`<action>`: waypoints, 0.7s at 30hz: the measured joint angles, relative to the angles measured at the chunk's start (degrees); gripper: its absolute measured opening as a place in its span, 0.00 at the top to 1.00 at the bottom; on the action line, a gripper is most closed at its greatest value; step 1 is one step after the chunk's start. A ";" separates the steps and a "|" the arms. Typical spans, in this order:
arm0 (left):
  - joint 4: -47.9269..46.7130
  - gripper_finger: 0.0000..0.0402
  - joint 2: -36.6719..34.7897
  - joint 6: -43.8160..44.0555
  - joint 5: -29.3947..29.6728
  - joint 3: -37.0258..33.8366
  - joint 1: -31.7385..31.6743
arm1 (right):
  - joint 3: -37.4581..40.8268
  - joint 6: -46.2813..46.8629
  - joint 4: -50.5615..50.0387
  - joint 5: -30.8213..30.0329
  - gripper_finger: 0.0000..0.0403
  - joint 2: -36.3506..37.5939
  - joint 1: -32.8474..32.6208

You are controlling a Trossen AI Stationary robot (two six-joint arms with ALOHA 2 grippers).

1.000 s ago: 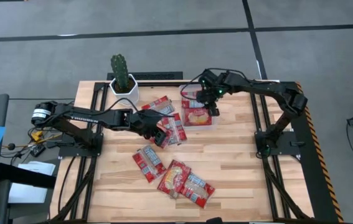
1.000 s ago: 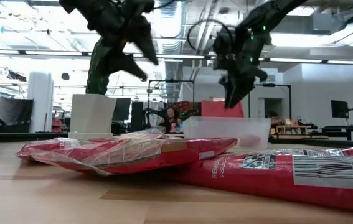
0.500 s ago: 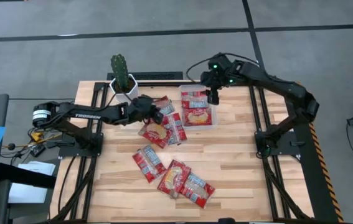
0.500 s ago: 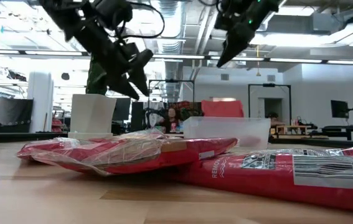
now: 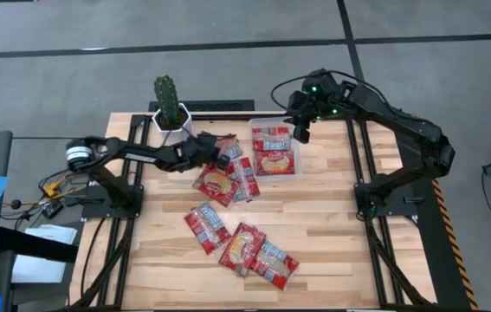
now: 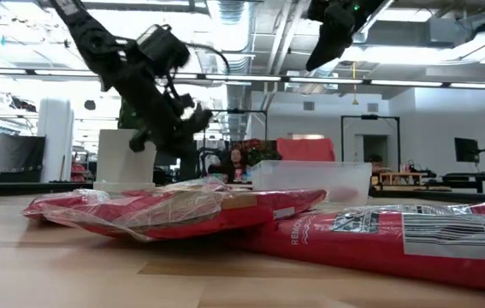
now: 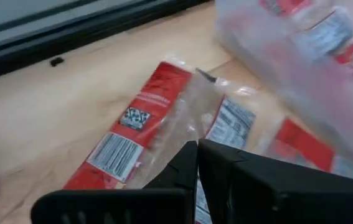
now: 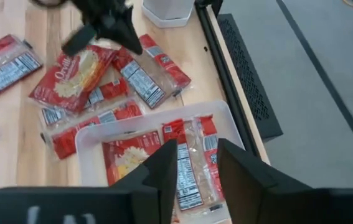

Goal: Sort popcorn bags into baskets
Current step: Put the popcorn bag into the transparent bin

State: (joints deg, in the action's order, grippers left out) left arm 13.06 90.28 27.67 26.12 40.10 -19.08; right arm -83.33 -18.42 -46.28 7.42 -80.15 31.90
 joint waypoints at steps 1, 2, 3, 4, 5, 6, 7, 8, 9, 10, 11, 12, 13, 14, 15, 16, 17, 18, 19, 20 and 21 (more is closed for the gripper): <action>-0.74 1.00 1.11 0.20 1.27 0.87 0.23 | 0.04 0.32 -0.10 0.03 0.69 0.17 0.00; -1.67 1.00 1.88 0.32 2.57 1.57 0.34 | 0.04 0.57 -0.19 0.04 0.70 0.27 -0.03; -2.20 1.00 2.73 0.31 3.81 2.17 0.34 | 0.04 0.86 -0.11 0.05 0.71 0.37 -0.16; -2.14 1.00 3.81 -0.08 4.57 2.69 0.34 | 0.04 1.33 -0.02 0.08 0.72 0.43 -0.37; -2.30 1.00 4.46 -0.37 4.33 2.82 0.32 | 0.04 1.82 -0.06 0.09 0.72 0.43 -0.63; -2.74 1.00 5.09 -0.62 4.29 2.98 0.29 | 0.04 2.13 -0.18 0.09 0.73 0.41 -0.90; -2.49 1.00 5.94 -0.86 3.48 3.43 0.29 | 0.04 2.17 -0.22 0.09 0.73 0.41 -1.10; -2.12 1.00 6.62 -0.96 2.44 3.60 0.29 | 0.04 2.17 -0.20 0.15 0.74 0.41 -1.46; -2.56 1.00 7.16 -0.74 2.29 3.58 0.31 | 0.04 2.35 -0.23 0.23 0.74 0.40 -2.03; -2.83 1.00 7.98 -0.05 1.99 3.56 0.34 | 0.04 2.51 -0.31 0.22 0.74 0.32 -2.44; -3.34 1.00 8.83 0.87 1.33 3.54 0.33 | 0.04 2.57 -0.53 0.25 0.75 0.30 -2.80; -4.07 1.00 9.34 1.79 0.42 3.43 0.32 | 0.04 2.57 -1.01 0.25 0.75 0.30 -3.32; -4.53 1.00 9.34 2.60 -0.90 3.41 0.32 | 0.04 2.62 -1.46 0.25 0.75 0.30 -3.97; -5.02 1.00 9.19 3.41 -2.88 3.45 0.38 | 0.04 2.87 -1.75 0.25 0.75 0.30 -4.57; -5.50 1.00 9.29 3.94 -3.91 3.27 0.71 | 0.04 3.31 -2.03 0.25 0.75 0.29 -5.14; -6.50 1.00 9.42 4.27 -4.93 2.97 1.10 | 0.04 3.72 -2.36 0.26 0.75 0.28 -5.82; -8.00 1.00 9.47 4.80 -6.44 2.91 1.59 | 0.04 4.12 -2.66 0.26 0.75 0.28 -6.46; -9.29 1.00 9.43 5.63 -8.08 2.95 2.15 | 0.04 4.51 -2.87 0.27 0.75 0.28 -7.07; -10.24 1.00 9.32 6.65 -9.92 3.08 2.77 | 0.04 5.00 -3.09 0.27 0.75 0.28 -7.85; -11.16 1.00 9.21 7.78 -12.33 3.15 3.48 | 0.04 5.37 -3.43 0.27 0.75 0.28 -8.58; -12.06 1.00 9.18 8.67 -14.49 3.17 4.48 | 0.04 5.79 -3.77 0.27 0.75 0.28 -9.29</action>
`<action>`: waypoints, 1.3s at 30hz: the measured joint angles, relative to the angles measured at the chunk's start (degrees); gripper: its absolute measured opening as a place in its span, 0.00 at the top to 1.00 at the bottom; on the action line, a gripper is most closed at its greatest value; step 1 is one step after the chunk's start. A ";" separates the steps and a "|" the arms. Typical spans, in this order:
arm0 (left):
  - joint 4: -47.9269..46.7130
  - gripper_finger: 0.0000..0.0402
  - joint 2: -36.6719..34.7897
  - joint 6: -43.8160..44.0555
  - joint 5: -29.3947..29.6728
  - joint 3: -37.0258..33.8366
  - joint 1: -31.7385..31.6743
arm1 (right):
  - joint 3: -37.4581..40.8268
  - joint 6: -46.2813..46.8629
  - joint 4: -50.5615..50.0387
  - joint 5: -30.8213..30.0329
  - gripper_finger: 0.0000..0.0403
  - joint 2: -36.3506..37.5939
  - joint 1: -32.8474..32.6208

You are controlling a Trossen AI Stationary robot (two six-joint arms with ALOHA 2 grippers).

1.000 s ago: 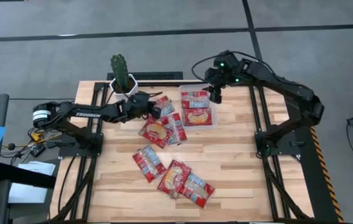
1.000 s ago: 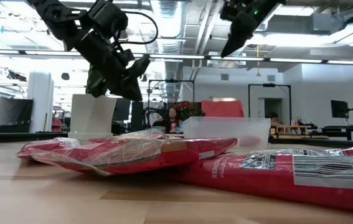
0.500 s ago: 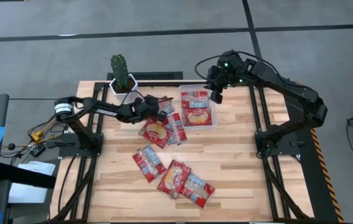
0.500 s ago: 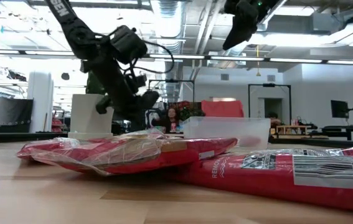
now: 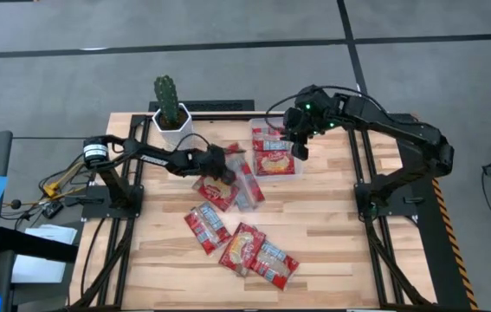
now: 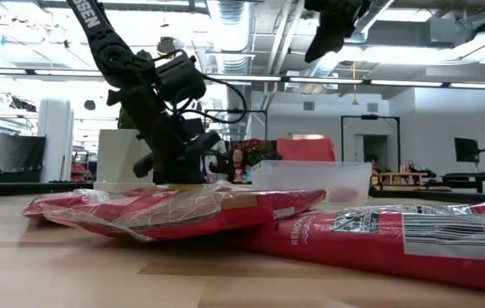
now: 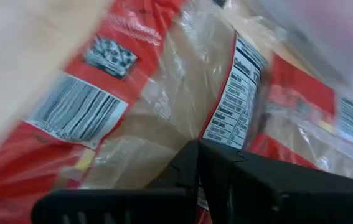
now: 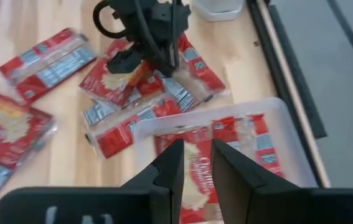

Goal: Sort popcorn bags into baskets
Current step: Put the popcorn bag into the transparent bin

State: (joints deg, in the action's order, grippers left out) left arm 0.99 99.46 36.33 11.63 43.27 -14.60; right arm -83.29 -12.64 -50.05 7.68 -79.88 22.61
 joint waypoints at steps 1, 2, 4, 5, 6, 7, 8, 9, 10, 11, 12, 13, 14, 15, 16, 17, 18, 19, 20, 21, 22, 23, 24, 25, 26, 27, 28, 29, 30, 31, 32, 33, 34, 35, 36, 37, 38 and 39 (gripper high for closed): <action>-0.62 1.00 0.01 0.85 -1.97 -0.01 1.22 | 0.00 0.50 -0.24 0.00 0.75 0.00 -0.85; -0.90 1.00 0.02 1.77 -3.61 -0.04 2.66 | 0.00 0.96 -0.55 0.00 0.75 0.00 -1.73; -1.09 1.00 0.05 4.23 -7.13 -0.05 5.49 | 0.00 2.31 -1.52 0.03 0.75 0.00 -3.36; -1.07 1.00 0.07 5.78 -8.18 -0.05 6.93 | 0.00 3.44 -1.88 0.04 0.75 0.00 -4.33; -1.02 1.00 0.09 7.06 -9.06 -0.07 8.42 | 0.03 4.90 -2.41 0.04 0.75 0.00 -5.21; -0.96 1.00 0.11 8.32 -9.72 -0.09 9.89 | 0.29 6.63 -2.66 0.04 0.75 0.00 -6.08; -0.77 1.00 0.13 9.71 -9.93 -0.13 11.34 | 0.70 8.92 -2.81 0.04 0.75 0.00 -7.12; -0.56 1.00 0.16 10.82 -10.00 -0.16 12.80 | 1.34 11.85 -2.87 0.04 0.75 0.00 -8.09; -0.12 1.00 0.19 11.69 -10.08 -0.21 14.12 | 1.96 15.16 -3.41 0.04 0.75 0.00 -8.97; 0.44 1.00 0.20 12.64 -10.09 -0.25 15.34 | 2.77 18.71 -3.88 0.09 0.75 0.00 -10.06; 1.06 1.00 0.25 13.49 -10.09 -0.25 16.44 | 3.87 22.22 -4.10 0.17 0.75 0.00 -11.34; 1.81 1.00 0.32 14.19 -10.15 -0.25 17.41 | 5.33 25.53 -4.18 0.17 0.75 0.02 -12.79; 2.47 1.00 0.32 14.88 -10.12 -0.31 18.23 | 7.07 28.52 -4.26 0.17 0.75 0.02 -14.52; 2.80 1.00 0.33 15.63 -9.87 -0.33 18.91 | 8.88 31.29 -4.35 0.17 0.75 0.02 -16.35; 3.30 1.00 0.39 16.60 -9.54 -0.34 19.46 | 10.87 34.12 -4.21 0.15 0.74 0.07 -18.23; 3.67 1.00 0.42 17.55 -9.15 -0.35 19.97 | 12.78 37.14 -3.78 0.07 0.74 0.15 -20.27; 4.03 1.00 0.44 18.45 -8.83 -0.37 20.27 | 14.96 40.58 -2.72 -0.02 0.74 0.26 -22.22; 4.54 1.00 0.48 19.20 -8.82 -0.41 20.47 | 17.08 44.15 -1.64 0.00 0.73 0.28 -24.06; 5.20 1.00 0.50 19.94 -8.89 -0.42 20.58 | 19.44 47.73 -0.39 -0.01 0.72 0.39 -25.97; 5.97 1.00 0.50 20.53 -9.09 -0.42 20.66 | 21.51 51.23 0.65 -0.13 0.70 0.44 -27.87; 6.77 1.00 0.50 21.04 -9.34 -0.42 20.71 | 23.57 55.05 2.68 -0.32 0.67 0.57 -29.81; 7.55 1.00 0.50 21.38 -9.58 -0.42 20.71 | 25.45 58.64 4.91 -0.63 0.64 0.57 -31.67; 8.59 1.00 0.50 21.51 -9.90 -0.42 20.71 | 27.45 61.99 7.45 -1.37 0.60 0.57 -33.59; 9.70 1.00 0.50 21.53 -10.02 -0.42 20.69 | 29.13 65.16 9.23 -2.28 0.56 0.57 -35.40; 10.69 1.00 0.50 21.55 -10.07 -0.42 20.71 | 30.66 68.01 11.16 -3.46 0.52 0.57 -37.09; 11.58 0.99 0.50 21.68 -10.15 -0.42 20.71 | 32.07 70.73 13.51 -4.55 0.48 0.57 -38.41; 12.36 0.98 0.54 21.83 -10.41 -0.42 20.70 | 33.20 73.67 15.28 -5.81 0.43 0.57 -39.54; 13.25 0.96 0.57 22.03 -10.85 -0.42 20.58 | 34.23 76.72 16.69 -7.23 0.39 0.58 -40.47; 14.02 0.94 0.57 22.45 -11.33 -0.42 20.39 | 35.28 79.85 17.67 -8.81 0.36 0.59 -41.33; 14.74 0.92 0.57 22.81 -11.84 -0.42 20.27 | 36.13 83.18 18.30 -10.38 0.34 0.59 -42.07; 15.07 0.90 0.57 23.21 -12.35 -0.42 20.11 | 36.79 86.32 18.96 -12.04 0.32 0.57 -42.90; 15.13 0.87 0.57 23.39 -12.87 -0.42 19.90 | 37.27 89.31 20.41 -13.70 0.30 0.57 -43.77; 15.08 0.85 0.57 23.28 -13.39 -0.42 19.73 | 37.97 92.11 22.83 -15.21 0.30 0.59 -44.57; 15.00 0.82 0.57 22.73 -14.09 -0.42 19.50 | 38.72 94.59 24.80 -16.51 0.29 0.58 -45.33; 14.83 0.80 0.57 22.31 -14.85 -0.42 19.19 | 39.56 97.01 26.70 -17.67 0.29 0.29 -45.95; 14.67 0.78 0.57 21.96 -15.72 -0.42 18.98 | 40.25 99.52 28.05 -18.60 0.29 -0.19 -46.47; 14.69 0.77 0.57 21.82 -16.50 -0.42 18.71 | 40.86 101.61 28.96 -19.52 0.29 -0.64 -47.01; 14.84 0.76 0.55 21.82 -17.11 -0.42 18.46 | 41.32 103.14 29.66 -20.21 0.29 -1.06 -47.40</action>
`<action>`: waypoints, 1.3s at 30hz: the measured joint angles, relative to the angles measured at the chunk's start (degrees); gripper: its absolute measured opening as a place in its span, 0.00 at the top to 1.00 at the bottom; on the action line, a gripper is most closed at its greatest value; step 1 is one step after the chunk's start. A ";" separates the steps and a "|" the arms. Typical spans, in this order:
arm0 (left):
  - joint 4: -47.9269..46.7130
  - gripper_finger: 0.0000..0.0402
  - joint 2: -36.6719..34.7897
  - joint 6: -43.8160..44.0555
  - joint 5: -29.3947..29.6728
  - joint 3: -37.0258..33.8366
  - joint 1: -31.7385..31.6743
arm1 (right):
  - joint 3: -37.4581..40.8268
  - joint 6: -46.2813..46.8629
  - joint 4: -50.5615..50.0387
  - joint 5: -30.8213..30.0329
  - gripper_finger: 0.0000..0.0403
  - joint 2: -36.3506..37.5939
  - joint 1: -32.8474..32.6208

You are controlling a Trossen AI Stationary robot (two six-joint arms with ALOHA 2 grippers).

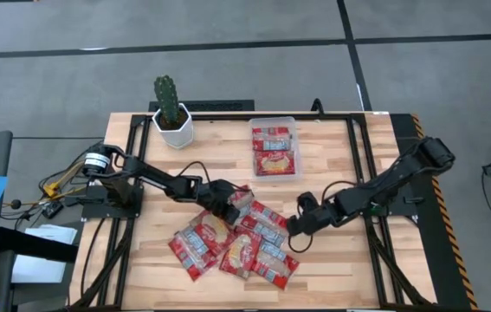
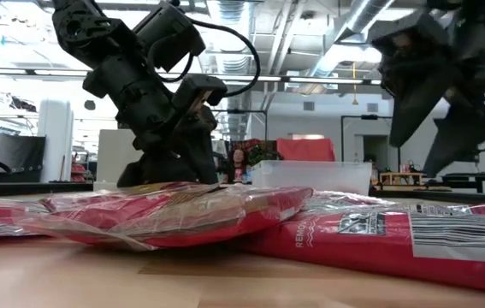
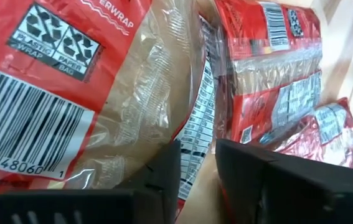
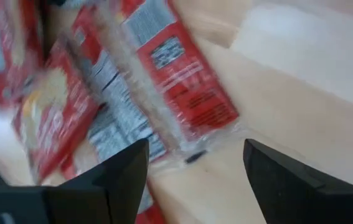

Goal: Sort popcorn bags into baskets
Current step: Put the popcorn bag into the transparent bin

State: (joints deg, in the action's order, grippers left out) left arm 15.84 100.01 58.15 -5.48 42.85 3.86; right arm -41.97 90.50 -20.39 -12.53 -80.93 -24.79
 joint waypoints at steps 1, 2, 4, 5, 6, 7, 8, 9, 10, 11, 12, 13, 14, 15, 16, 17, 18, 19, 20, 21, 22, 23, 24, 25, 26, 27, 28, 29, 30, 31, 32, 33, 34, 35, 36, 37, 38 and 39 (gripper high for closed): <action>0.19 0.75 0.04 -0.01 -0.23 0.00 -0.11 | 0.35 1.67 0.84 -0.11 0.29 -0.41 -0.23; 0.42 0.75 0.14 -0.02 -0.28 0.02 -0.21 | 0.67 3.05 1.13 -0.23 0.29 -0.80 -0.42; 0.52 0.74 0.20 -0.47 -0.53 0.02 -0.53 | 1.38 3.57 1.37 -1.95 0.29 -1.35 -0.91; 0.52 0.74 0.20 -1.16 -0.77 0.02 -0.62 | 1.44 2.03 1.53 -4.06 0.29 -1.64 -1.20; 0.52 0.74 0.20 -1.86 -1.06 0.02 -0.79 | 1.39 -0.12 1.87 -5.74 0.29 -1.83 -1.08; 0.52 0.74 0.20 -2.27 -1.56 0.04 -0.99 | 1.37 -3.11 1.85 -6.79 0.29 -1.85 -0.42; 0.50 0.74 0.20 -2.84 -2.28 0.04 -1.24 | 1.37 -7.36 1.86 -6.89 0.29 -1.84 0.50; 0.52 0.74 0.20 -3.30 -3.26 0.04 -1.48 | 1.37 -12.20 2.31 -6.69 0.29 -1.84 1.79; 0.58 0.74 0.20 -3.68 -4.44 0.06 -1.75 | 1.37 -16.94 3.16 -5.35 0.29 -1.85 3.35; 0.54 0.74 0.20 -4.07 -5.37 0.07 -1.96 | 1.37 -21.72 4.27 -3.47 0.29 -1.85 4.90; 0.34 0.74 0.20 -4.61 -5.96 0.09 -2.08 | 1.37 -26.22 5.44 -1.03 0.29 -1.85 6.61; 0.21 0.74 0.20 -5.06 -6.29 0.11 -2.16 | 1.37 -30.39 6.61 1.56 0.29 -1.85 8.27; 0.18 0.74 0.20 -5.28 -6.53 0.11 -2.25 | 1.37 -33.70 7.80 3.97 0.29 -1.85 9.80; 0.18 0.74 0.20 -5.42 -6.66 0.11 -2.25 | 1.37 -36.68 9.12 6.15 0.29 -1.85 11.21; 0.18 0.74 0.20 -5.42 -6.72 0.11 -2.25 | 1.36 -39.04 10.32 8.01 0.29 -2.17 12.32; 0.22 0.74 0.20 -5.42 -6.73 0.11 -2.25 | 1.31 -41.01 11.56 9.66 0.29 -2.91 13.30; 0.26 0.74 0.20 -5.44 -6.73 0.11 -2.25 | 1.32 -42.75 11.90 11.16 0.29 -3.50 14.18; 0.48 0.74 0.20 -5.44 -7.05 0.11 -2.35 | 1.38 -44.06 11.66 12.39 0.29 -3.81 14.89; 0.95 0.74 0.20 -5.76 -8.35 0.11 -2.66 | 1.41 -44.90 12.04 13.56 0.29 -4.22 15.46; 1.42 0.74 0.02 -6.57 -10.33 0.11 -3.11 | 1.35 -45.50 13.07 14.28 0.29 -4.83 15.86; 1.53 0.74 -0.38 -7.35 -12.67 0.21 -3.70 | 1.33 -46.14 13.30 15.03 0.29 -5.41 16.15; 1.47 0.75 -0.72 -7.86 -14.57 0.62 -4.27 | 1.33 -46.89 13.36 15.55 0.29 -6.13 16.42; 1.72 0.75 -1.33 -8.19 -15.70 0.87 -4.74 | 1.35 -47.29 13.64 15.85 0.29 -6.69 16.52; 1.52 0.76 -2.41 -8.44 -16.45 0.85 -5.21 | 1.39 -47.46 13.77 15.90 0.29 -6.94 16.59; 1.67 0.77 -3.27 -8.85 -16.81 0.93 -5.53 | 1.38 -47.52 14.58 15.94 0.29 -7.38 16.64; 1.72 0.78 -4.13 -9.53 -16.53 1.10 -5.67 | 1.31 -47.65 15.47 16.09 0.29 -7.74 16.65; 1.22 0.79 -5.21 -10.28 -16.08 1.06 -5.70 | 1.36 -48.03 15.46 16.49 0.29 -7.77 16.65; 1.23 0.81 -6.19 -11.12 -15.39 1.03 -5.34 | 1.39 -48.43 15.71 17.07 0.29 -7.86 16.65; 1.84 0.83 -6.99 -12.13 -14.08 1.03 -4.49 | 1.34 -48.63 17.10 17.21 0.29 -8.42 16.57; 2.02 0.86 -7.55 -13.26 -13.00 1.10 -3.39 | 1.32 -48.76 17.10 17.30 0.29 -8.50 16.53; 2.19 0.89 -7.65 -14.70 -12.03 1.31 -2.14 | 1.35 -49.22 16.36 17.69 0.29 -8.37 16.53; 2.11 0.93 -7.52 -16.12 -10.98 1.66 -0.68 | 1.37 -49.94 16.45 18.35 0.29 -8.42 16.55; 1.92 0.96 -7.19 -17.49 -9.77 2.04 0.75 | 1.37 -50.36 16.53 18.76 0.29 -8.47 16.54; 1.96 0.98 -6.42 -18.65 -8.34 2.75 2.21 | 1.37 -50.60 16.25 18.77 0.29 -8.45 16.54; 2.19 0.98 -5.34 -19.45 -6.45 3.59 3.52 | 1.37 -51.15 16.23 18.77 0.29 -8.45 16.56; 2.04 0.99 -4.40 -20.12 -4.83 4.25 4.69 | 1.37 -51.52 16.13 18.77 0.29 -8.45 16.58; 1.64 0.99 -3.38 -20.50 -3.29 4.89 5.62 | 1.37 -51.72 16.19 18.75 0.29 -8.45 16.59; 1.45 0.99 -2.12 -20.63 -1.27 5.82 6.41 | 1.37 -52.07 16.24 18.74 0.29 -8.45 16.62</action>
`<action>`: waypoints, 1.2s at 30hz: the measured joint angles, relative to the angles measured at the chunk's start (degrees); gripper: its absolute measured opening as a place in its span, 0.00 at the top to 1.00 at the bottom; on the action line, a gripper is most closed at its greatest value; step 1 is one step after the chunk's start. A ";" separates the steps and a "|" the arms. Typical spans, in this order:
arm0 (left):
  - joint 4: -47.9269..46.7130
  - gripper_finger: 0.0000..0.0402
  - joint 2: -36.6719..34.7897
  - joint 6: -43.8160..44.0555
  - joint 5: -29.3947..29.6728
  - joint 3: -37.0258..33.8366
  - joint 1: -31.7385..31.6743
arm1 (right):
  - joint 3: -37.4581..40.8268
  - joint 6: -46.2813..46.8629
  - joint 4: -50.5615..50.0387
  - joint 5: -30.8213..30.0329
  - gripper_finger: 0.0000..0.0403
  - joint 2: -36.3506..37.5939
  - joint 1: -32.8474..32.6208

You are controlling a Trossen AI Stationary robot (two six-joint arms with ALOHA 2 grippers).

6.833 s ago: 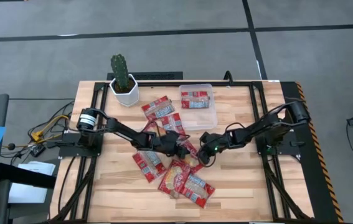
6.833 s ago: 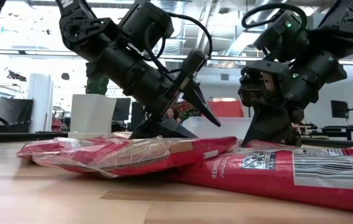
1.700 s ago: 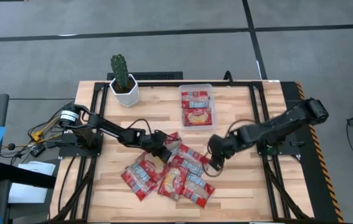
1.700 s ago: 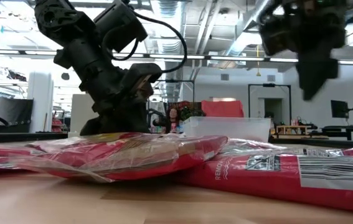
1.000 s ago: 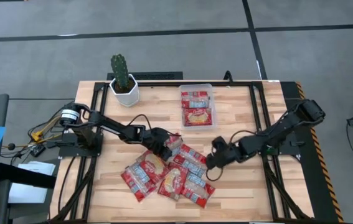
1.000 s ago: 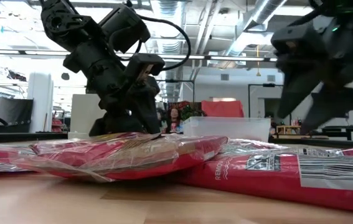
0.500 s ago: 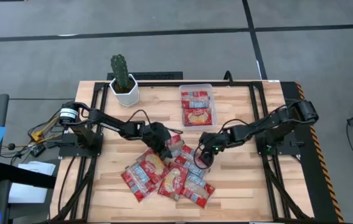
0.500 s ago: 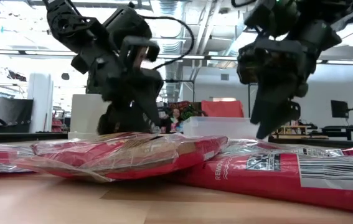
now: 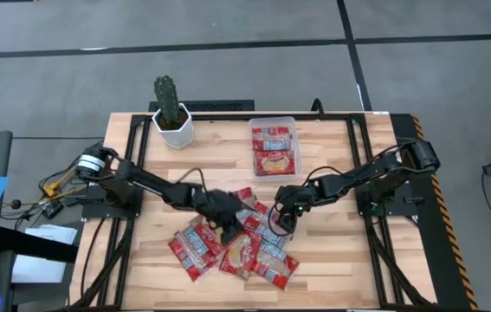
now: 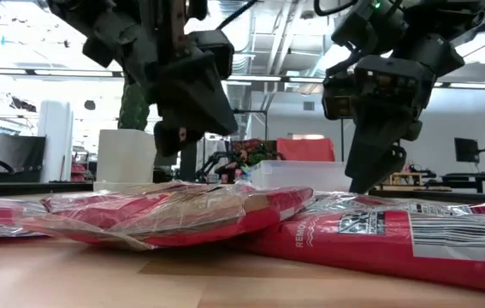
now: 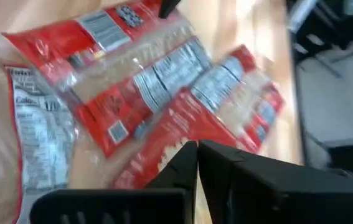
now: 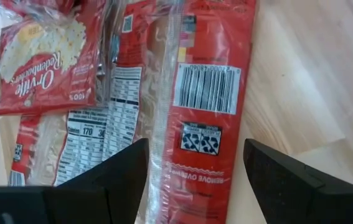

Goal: Sort popcorn bags into baskets
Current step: Put the popcorn bag into the transparent bin

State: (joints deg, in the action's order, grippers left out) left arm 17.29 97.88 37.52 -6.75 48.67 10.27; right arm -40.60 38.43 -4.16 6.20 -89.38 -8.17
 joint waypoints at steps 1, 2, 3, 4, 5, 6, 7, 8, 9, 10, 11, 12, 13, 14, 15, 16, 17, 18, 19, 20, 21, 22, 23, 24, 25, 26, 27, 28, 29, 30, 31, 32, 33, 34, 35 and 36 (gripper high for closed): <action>0.23 1.00 1.30 -0.04 2.13 0.88 0.53 | 0.00 -0.39 -0.02 0.01 0.29 0.00 0.07; 0.24 1.00 2.22 -0.06 4.22 1.53 0.95 | 0.00 -0.66 0.04 0.01 0.29 0.00 0.07; -0.10 1.00 3.12 -0.04 6.12 2.25 1.16 | 0.00 -0.83 0.06 0.02 0.29 0.00 0.07; 0.07 1.00 4.23 -0.04 7.89 3.24 1.30 | 0.00 -1.00 0.03 0.03 0.29 0.00 0.07; 0.47 1.00 5.22 -0.09 9.42 4.03 1.30 | 0.00 -1.09 -0.01 0.01 0.29 0.00 0.07; 0.15 1.00 5.91 -0.16 10.55 4.52 1.30 | 0.00 -1.13 -0.01 0.01 0.29 0.00 0.07; 0.01 1.00 6.85 -0.28 11.33 5.26 1.10 | 0.00 -1.18 -0.02 0.01 0.29 0.00 -0.05; 0.30 1.00 7.89 -0.36 11.58 6.02 0.98 | 0.00 -1.40 -0.08 0.01 0.29 0.00 -0.16; 0.36 1.00 8.90 -0.41 11.46 6.60 0.87 | 0.00 -1.43 -0.13 0.01 0.29 0.00 -0.32; 0.21 1.00 9.88 -0.62 10.77 7.20 0.81 | 0.00 -1.47 -0.14 0.01 0.29 0.00 -0.47; 0.04 1.00 11.11 -1.03 9.62 8.07 0.77 | 0.02 -1.61 -0.13 0.01 0.29 0.00 -0.46; 0.07 1.00 12.21 -1.29 8.52 8.87 0.78 | 0.21 -1.61 -0.02 0.04 0.29 0.01 -0.45; 0.07 1.00 13.04 -1.51 7.48 9.49 0.84 | 0.42 -1.61 -0.02 0.04 0.29 0.02 -0.45; 0.02 1.00 13.82 -1.61 6.89 10.11 1.03 | 0.64 -1.61 -0.07 0.04 0.29 0.02 -0.45; 0.21 1.00 14.72 -1.69 6.54 10.77 1.09 | 0.83 -1.61 -0.10 0.04 0.29 0.02 -0.43; 0.17 1.00 15.20 -1.68 6.52 11.08 1.11 | 0.93 -1.61 -0.10 0.04 0.29 0.02 -0.43; -0.50 1.00 15.57 -1.51 6.46 11.24 1.11 | 1.07 -1.59 -0.11 0.04 0.29 0.02 -0.43; -0.50 1.00 16.12 -1.29 6.35 11.56 1.04 | 1.30 -1.59 -0.04 0.04 0.29 0.02 -0.43; -0.61 1.00 16.60 -1.12 6.23 11.73 0.82 | 1.51 -1.59 -0.13 0.04 0.29 0.02 -0.43; -1.21 1.00 16.75 -1.08 5.95 11.73 0.61 | 1.60 -1.59 -0.38 0.04 0.29 0.02 -0.44; -1.86 1.00 16.79 -1.06 5.78 11.73 0.36 | 1.60 -1.59 -0.36 0.04 0.29 0.02 -0.45; -1.80 1.00 17.21 -1.04 5.59 11.75 0.13 | 1.57 -1.60 -0.23 0.04 0.29 0.02 -0.44; -2.00 1.00 17.64 -1.08 5.60 11.82 -0.04 | 1.55 -1.61 0.01 0.04 0.29 0.02 -0.41; -2.39 1.00 17.73 -1.30 5.68 11.76 -0.18 | 1.55 -1.61 0.16 0.02 0.29 0.02 -0.41; -2.40 1.00 17.98 -1.22 5.48 11.78 -0.41 | 1.55 -1.61 0.27 0.02 0.29 0.02 -0.41; -2.08 1.00 18.46 -1.25 5.52 11.89 -0.56 | 1.55 -1.59 0.36 0.04 0.29 0.02 -0.43; -2.00 1.00 18.74 -1.28 5.97 11.89 -0.69 | 1.55 -1.59 0.34 0.04 0.29 0.02 -0.43; -1.94 1.00 18.94 -1.33 6.02 11.89 -0.87 | 1.55 -1.52 0.47 0.04 0.29 0.02 -0.43; -1.88 1.00 19.03 -1.31 6.02 11.91 -0.95 | 1.55 -1.39 0.57 0.03 0.29 0.02 -0.43; -1.88 1.00 19.04 -1.33 6.12 11.88 -0.97 | 1.55 -1.39 0.58 0.03 0.29 0.02 -0.42; -2.00 1.00 19.08 -1.45 6.37 11.87 -0.97 | 1.55 -1.39 0.59 0.02 0.29 0.02 -0.42; -2.07 1.00 19.10 -1.71 6.58 11.86 -0.98 | 1.55 -1.39 0.68 0.01 0.29 -0.11 -0.43; -2.11 1.00 19.10 -1.77 6.58 11.80 -1.07 | 1.50 -1.39 1.14 0.01 0.29 -0.72 -0.41; -2.20 1.00 19.13 -1.75 6.56 11.80 -1.19 | 1.46 -1.22 1.45 0.01 0.29 -1.44 -0.43; -2.20 1.00 19.15 -1.71 6.58 11.80 -1.29 | 1.49 -1.03 1.32 0.02 0.29 -1.98 -0.42; -2.19 1.00 19.15 -1.42 6.58 11.78 -1.44 | 1.47 -0.78 1.96 0.23 0.29 -2.84 -0.41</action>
State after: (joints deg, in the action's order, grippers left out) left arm 15.10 117.03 36.09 -0.17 60.45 8.83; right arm -39.13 37.65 -2.20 6.43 -92.22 -8.58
